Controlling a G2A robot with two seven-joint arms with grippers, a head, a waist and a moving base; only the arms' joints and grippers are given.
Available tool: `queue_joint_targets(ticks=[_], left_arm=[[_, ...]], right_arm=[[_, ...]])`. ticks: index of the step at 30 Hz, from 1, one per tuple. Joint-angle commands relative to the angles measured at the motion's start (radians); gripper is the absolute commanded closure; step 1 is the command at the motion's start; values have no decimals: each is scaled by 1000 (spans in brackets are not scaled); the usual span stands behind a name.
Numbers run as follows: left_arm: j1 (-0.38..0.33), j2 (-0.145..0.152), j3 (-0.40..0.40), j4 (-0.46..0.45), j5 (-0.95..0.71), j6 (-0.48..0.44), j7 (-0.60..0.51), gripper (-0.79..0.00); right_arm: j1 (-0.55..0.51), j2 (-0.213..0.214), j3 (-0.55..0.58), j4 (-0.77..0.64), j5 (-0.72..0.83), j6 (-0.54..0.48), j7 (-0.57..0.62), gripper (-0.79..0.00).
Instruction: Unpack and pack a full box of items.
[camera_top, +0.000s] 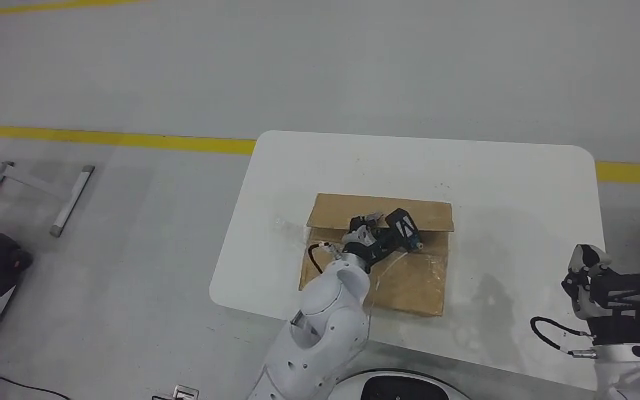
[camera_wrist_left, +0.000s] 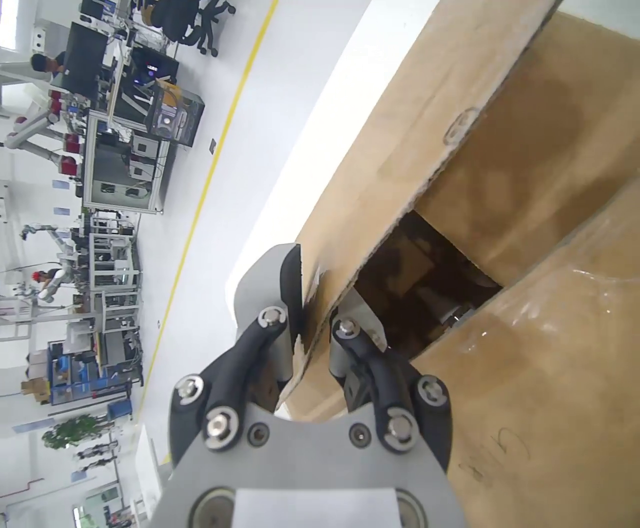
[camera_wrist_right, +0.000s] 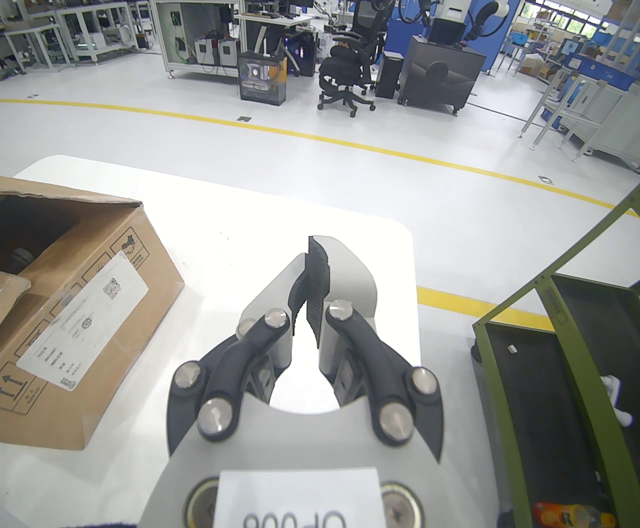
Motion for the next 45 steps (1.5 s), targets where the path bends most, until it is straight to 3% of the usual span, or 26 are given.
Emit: queue_joint_targets(ticks=[1, 11, 12, 13, 22, 25, 31, 39, 45], left_arm=[[6, -1, 7, -15, -2, -7, -5, 0], [26, -18, 76, -57, 3, 7, -46, 0], [23, -20, 80, -50, 5, 17, -45, -545], [18, -23, 83, -42, 6, 28, -45, -785], [-140, -52, 89, 80, 60, 115, 8, -785], [-220, -60, 110, 180, 184, 130, 23, -785], [-324, -89, 111, 362, 156, 167, 36, -785], [-385, -126, 127, 488, 111, 196, 10, -785], [-386, -141, 133, 508, 110, 209, 2, -785]], right_arm=[[0, 0, 0, 0, 0, 0, 0, 0], [0, 0, 0, 0, 0, 0, 0, 0], [0, 0, 0, 0, 0, 0, 0, 0], [0, 0, 0, 0, 0, 0, 0, 0], [0, 0, 0, 0, 0, 0, 0, 0], [0, 0, 0, 0, 0, 0, 0, 0], [0, 0, 0, 0, 0, 0, 0, 0], [0, 0, 0, 0, 0, 0, 0, 0], [0, 0, 0, 0, 0, 0, 0, 0]])
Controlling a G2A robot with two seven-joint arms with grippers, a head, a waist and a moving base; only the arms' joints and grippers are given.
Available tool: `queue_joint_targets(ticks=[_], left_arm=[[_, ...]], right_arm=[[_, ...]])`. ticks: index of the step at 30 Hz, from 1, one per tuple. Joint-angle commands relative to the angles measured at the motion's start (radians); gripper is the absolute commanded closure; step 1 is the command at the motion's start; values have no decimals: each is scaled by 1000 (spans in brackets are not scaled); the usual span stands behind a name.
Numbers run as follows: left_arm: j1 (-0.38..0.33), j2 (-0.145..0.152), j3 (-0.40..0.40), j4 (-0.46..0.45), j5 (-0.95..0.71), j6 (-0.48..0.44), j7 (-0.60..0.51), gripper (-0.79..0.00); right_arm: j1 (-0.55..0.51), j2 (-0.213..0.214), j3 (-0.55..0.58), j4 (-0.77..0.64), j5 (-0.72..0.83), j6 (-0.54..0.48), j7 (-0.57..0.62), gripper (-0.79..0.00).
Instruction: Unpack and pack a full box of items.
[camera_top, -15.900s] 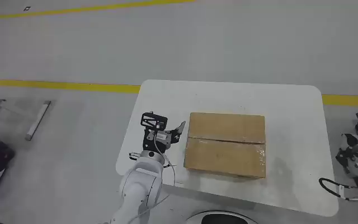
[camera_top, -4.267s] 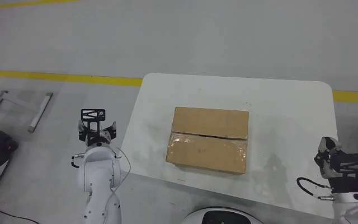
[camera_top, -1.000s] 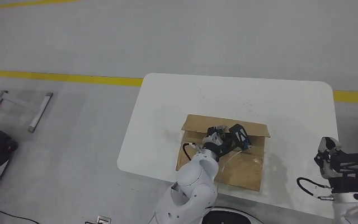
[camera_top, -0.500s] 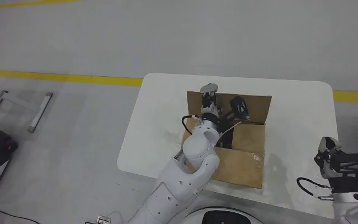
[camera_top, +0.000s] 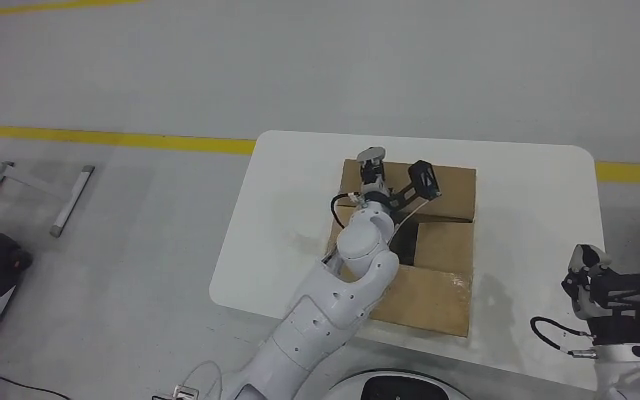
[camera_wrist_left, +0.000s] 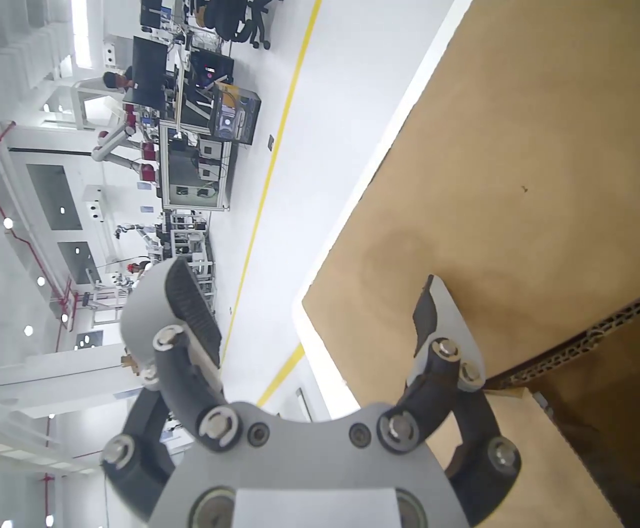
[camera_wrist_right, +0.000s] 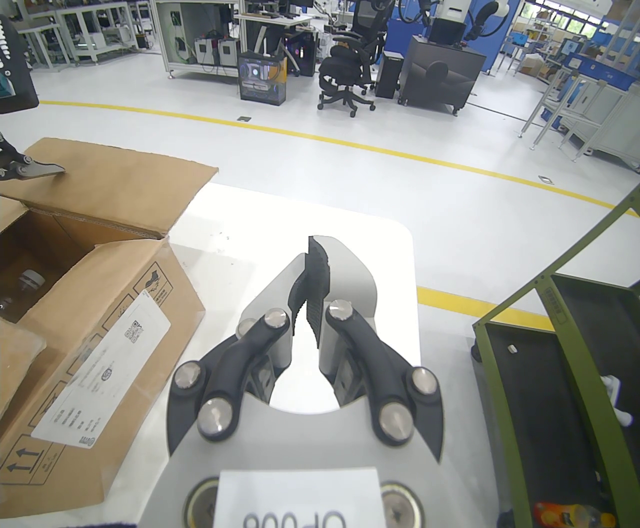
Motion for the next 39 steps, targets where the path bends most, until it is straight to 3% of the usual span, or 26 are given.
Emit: queue_joint_targets(ticks=[1, 7, 15, 22, 26, 34, 36, 39], left_arm=[[4, -3, -2, -4, 4, 1, -4, -785], [55, 1, -42, -108, -8, -21, -14, -785], [256, 32, -179, -410, -114, -116, -26, -785], [469, 63, -323, -695, -279, -255, -31, -785], [573, 82, -390, -815, -334, -361, -14, -785], [669, 109, -510, -907, -371, -456, 26, -785], [672, 116, -518, -910, -326, -463, 27, -785], [672, 116, -518, -910, -326, -463, 27, -785]], right_arm=[[0, 0, 0, 0, 0, 0, 0, 0], [0, 0, 0, 0, 0, 0, 0, 0], [5, 0, -1, -1, -3, -9, 0, 0], [19, 4, 20, 10, -18, -179, -65, 0], [17, 12, 51, 24, -21, -349, -103, 0], [26, 42, 113, 39, -165, -769, -194, 0], [29, 47, 119, 47, -200, -823, -218, 0], [30, 47, 121, 49, -205, -823, -220, 0]])
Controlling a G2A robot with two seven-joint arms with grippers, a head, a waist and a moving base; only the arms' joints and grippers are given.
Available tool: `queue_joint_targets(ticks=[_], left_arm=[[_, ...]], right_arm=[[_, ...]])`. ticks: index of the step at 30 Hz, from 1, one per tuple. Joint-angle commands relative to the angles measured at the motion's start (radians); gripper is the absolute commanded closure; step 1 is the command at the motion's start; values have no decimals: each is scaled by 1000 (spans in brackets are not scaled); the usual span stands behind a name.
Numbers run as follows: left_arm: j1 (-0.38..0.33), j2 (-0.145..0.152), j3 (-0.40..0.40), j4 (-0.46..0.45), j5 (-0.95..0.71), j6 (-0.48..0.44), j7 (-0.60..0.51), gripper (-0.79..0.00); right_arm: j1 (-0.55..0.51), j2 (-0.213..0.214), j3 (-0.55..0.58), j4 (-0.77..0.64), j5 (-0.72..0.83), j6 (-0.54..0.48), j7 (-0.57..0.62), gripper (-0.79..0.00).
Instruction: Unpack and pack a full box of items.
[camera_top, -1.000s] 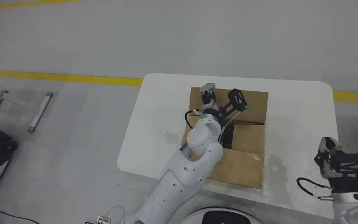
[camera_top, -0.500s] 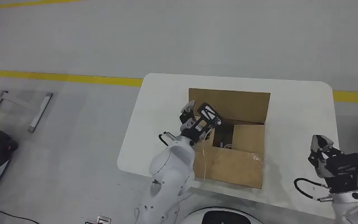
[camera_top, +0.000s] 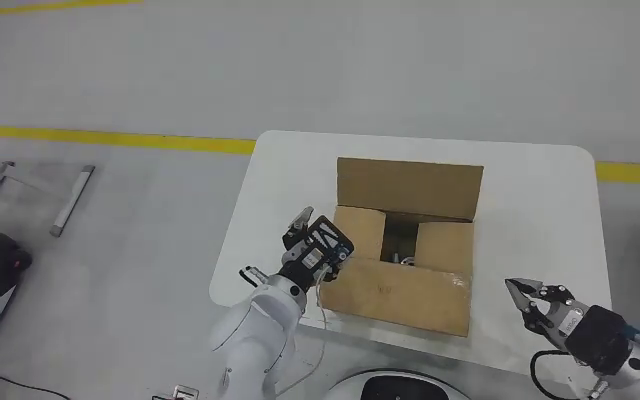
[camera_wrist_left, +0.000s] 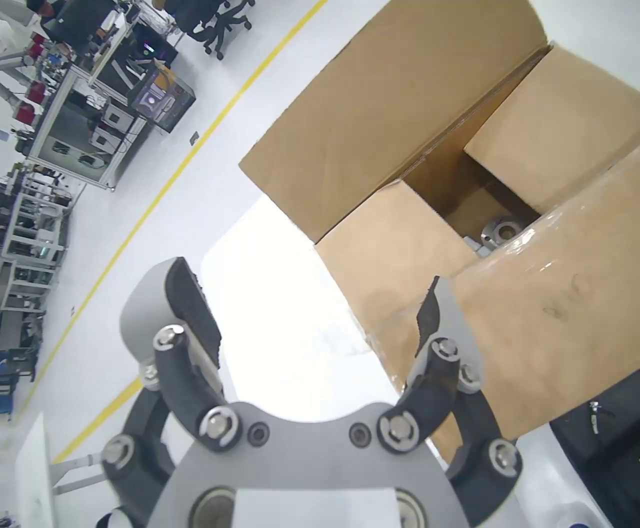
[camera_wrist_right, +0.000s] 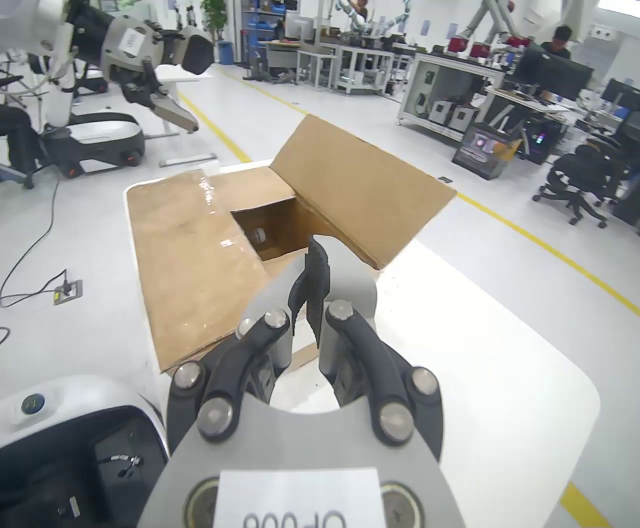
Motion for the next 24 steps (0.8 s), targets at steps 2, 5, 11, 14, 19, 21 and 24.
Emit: queue_joint_targets(ticks=[2, 5, 11, 14, 19, 21, 24], left_arm=[[0, 0, 1, 0, -6, 0, 0, -785], [0, 0, 1, 0, -6, 0, 0, -785], [0, 0, 1, 0, -6, 0, 0, -785], [0, 0, 1, 0, -6, 0, 0, -785], [0, 0, 1, 0, -6, 0, 0, -785], [0, 0, 1, 0, -6, 0, 0, -785], [0, 0, 1, 0, -6, 0, 0, -785]], right_arm=[[0, 0, 0, 0, 2, 4, 1, 0], [0, 0, 0, 0, 2, 4, 1, 0], [17, 3, -24, 3, 55, -52, 90, 0], [47, 9, -22, 14, 180, -118, 246, 0], [97, 25, -21, 16, 433, -173, 561, 0], [115, 31, -25, 26, 556, -163, 657, 0], [136, 44, -32, 24, 694, -176, 803, 0]])
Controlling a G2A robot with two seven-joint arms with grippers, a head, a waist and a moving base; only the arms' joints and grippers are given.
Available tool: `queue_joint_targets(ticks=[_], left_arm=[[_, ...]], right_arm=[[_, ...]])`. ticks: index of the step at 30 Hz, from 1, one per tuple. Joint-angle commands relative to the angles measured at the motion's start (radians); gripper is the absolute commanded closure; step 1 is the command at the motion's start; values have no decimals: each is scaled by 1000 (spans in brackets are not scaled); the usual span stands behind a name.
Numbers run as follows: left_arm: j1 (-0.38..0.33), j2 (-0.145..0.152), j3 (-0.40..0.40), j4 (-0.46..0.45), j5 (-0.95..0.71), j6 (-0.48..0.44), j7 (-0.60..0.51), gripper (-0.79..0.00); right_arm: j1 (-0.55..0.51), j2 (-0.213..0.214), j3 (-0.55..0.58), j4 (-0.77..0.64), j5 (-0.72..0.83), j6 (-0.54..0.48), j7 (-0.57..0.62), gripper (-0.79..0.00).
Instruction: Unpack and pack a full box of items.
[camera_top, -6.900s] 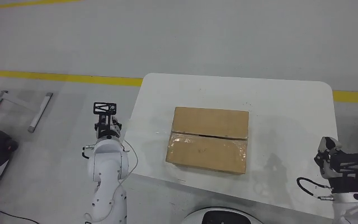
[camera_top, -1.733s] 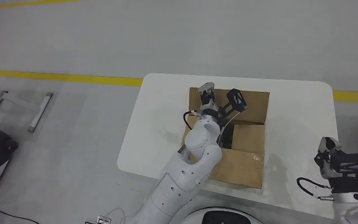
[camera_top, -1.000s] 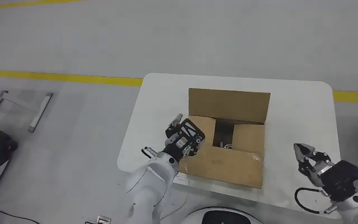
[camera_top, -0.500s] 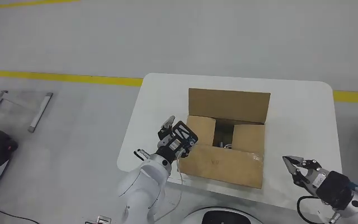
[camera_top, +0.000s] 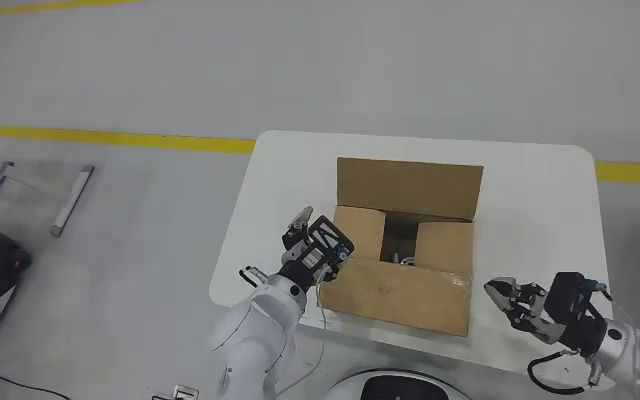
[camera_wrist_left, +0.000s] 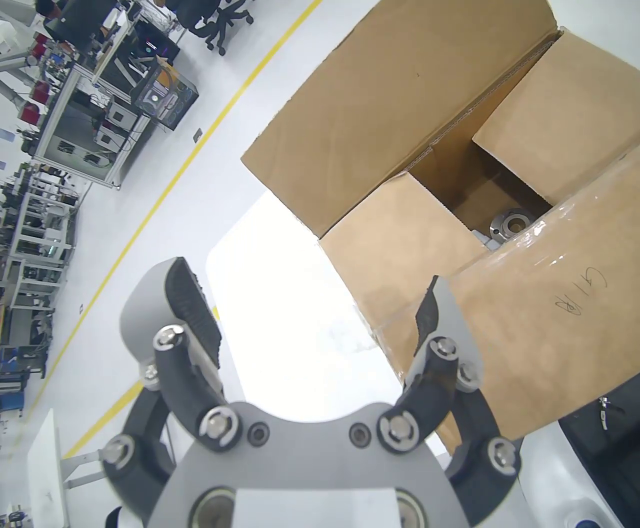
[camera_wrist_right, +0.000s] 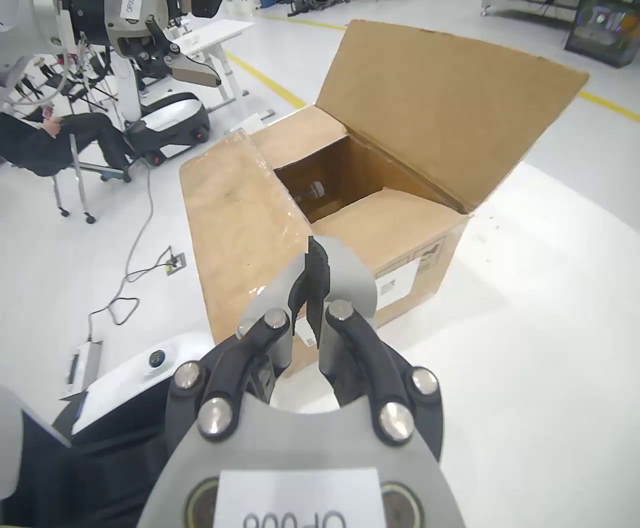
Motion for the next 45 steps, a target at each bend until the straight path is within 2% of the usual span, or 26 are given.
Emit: queue_joint_targets(ticks=[1, 8, 12, 23, 25, 29, 35, 37, 39, 45], left_arm=[[0, 0, 0, 0, 0, 0, 0, -785], [0, 0, 0, 0, 0, 0, 0, -785], [0, 0, 0, 0, 0, 0, 0, -785], [0, 0, 0, 0, 0, 0, 0, -785], [0, 0, 0, 0, 0, 0, 0, -785], [0, 0, 0, 0, 0, 0, 0, -785], [0, 0, 0, 0, 0, 0, 0, -785], [0, 0, 0, 0, 0, 0, 0, -785], [0, 0, 0, 0, 0, 0, 0, -785], [0, 0, 0, 0, 0, 0, 0, -785]], right_arm=[[8, 9, -14, 2, 117, -9, 109, 0], [38, 39, -51, 52, 504, 43, 349, 0], [57, 49, -55, 74, 667, 81, 402, 0], [57, 50, -65, 63, 649, 96, 407, 0], [61, 49, -63, 52, 635, 155, 385, 0], [89, 54, -53, 50, 715, 292, 401, 0], [185, 74, -33, 69, 787, 495, 602, 0], [214, 79, -44, 87, 793, 527, 637, -77], [242, 82, -61, 109, 817, 549, 670, -74], [286, 87, -99, 151, 791, 560, 673, -148]])
